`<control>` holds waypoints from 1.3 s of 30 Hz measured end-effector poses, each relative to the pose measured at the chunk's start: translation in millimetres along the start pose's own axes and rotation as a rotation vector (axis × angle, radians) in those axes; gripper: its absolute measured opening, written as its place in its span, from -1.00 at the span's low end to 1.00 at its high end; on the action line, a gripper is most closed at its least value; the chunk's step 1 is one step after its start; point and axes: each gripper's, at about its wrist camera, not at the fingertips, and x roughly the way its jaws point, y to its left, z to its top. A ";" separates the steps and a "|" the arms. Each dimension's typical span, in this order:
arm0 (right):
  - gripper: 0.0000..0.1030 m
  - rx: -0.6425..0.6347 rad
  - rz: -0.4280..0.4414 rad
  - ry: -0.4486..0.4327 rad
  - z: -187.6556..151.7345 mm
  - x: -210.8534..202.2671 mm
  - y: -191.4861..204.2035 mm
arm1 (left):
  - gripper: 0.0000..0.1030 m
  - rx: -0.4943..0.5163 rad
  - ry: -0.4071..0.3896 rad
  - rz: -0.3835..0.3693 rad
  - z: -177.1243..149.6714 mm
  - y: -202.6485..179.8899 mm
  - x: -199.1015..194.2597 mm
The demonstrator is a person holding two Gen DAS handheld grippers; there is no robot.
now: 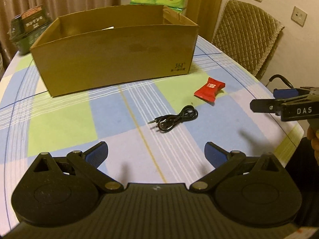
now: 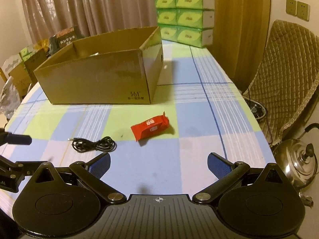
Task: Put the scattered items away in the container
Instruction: 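Move both tools back toward the black cable and red candy packet, then grasp the black cable with the left tool while the right grasps the red candy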
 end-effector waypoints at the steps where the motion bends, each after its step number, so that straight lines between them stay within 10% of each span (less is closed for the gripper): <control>1: 0.96 0.001 0.000 0.004 -0.2 1.8 -0.6 | 0.92 0.008 -0.002 -0.007 0.7 -0.5 2.4; 26: 0.96 -0.003 0.016 0.079 -0.6 48.1 -3.8 | 0.32 0.367 0.061 -0.130 44.8 -19.3 76.4; 39: 0.96 -0.016 0.015 0.078 -0.7 55.7 -3.7 | -0.72 0.381 0.150 -0.158 43.2 -24.5 92.2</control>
